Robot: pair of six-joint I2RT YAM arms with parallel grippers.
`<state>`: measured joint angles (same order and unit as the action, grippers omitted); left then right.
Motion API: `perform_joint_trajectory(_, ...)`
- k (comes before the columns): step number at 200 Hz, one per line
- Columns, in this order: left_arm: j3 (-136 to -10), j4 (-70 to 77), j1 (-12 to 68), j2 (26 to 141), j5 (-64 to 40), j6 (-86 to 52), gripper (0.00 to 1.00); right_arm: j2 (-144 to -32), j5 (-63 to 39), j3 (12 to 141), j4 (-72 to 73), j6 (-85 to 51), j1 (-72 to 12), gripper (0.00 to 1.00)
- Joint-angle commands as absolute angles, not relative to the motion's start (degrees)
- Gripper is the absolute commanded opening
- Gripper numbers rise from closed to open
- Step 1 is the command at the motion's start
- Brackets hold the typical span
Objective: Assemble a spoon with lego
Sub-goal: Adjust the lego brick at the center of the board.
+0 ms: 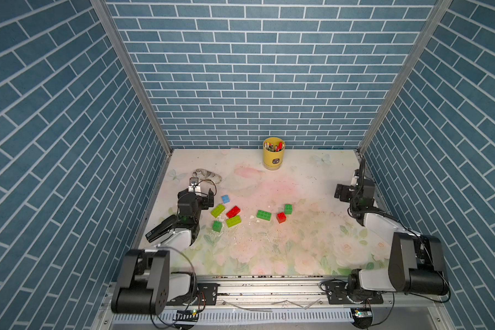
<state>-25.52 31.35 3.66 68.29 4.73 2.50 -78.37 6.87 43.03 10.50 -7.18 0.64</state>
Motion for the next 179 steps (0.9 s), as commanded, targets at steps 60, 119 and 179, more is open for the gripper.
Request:
perform_joint_trajectory(60,-41.42,-10.73,11.30,55.00,1.55,-9.59,0.99,-85.91,9.11,72.65,-52.37,-28.45,-21.75,0.94)
perform_joint_trajectory(119,-36.80,-8.61,17.33,54.48,0.34,-13.09,0.99,-97.17,2.08,80.75,-53.73,-32.69,-31.47,0.83)
perform_joint_trajectory(179,-33.67,-2.94,22.36,56.34,1.03,-13.54,0.99,-103.71,-1.27,82.82,-50.51,-33.80,-33.47,0.72)
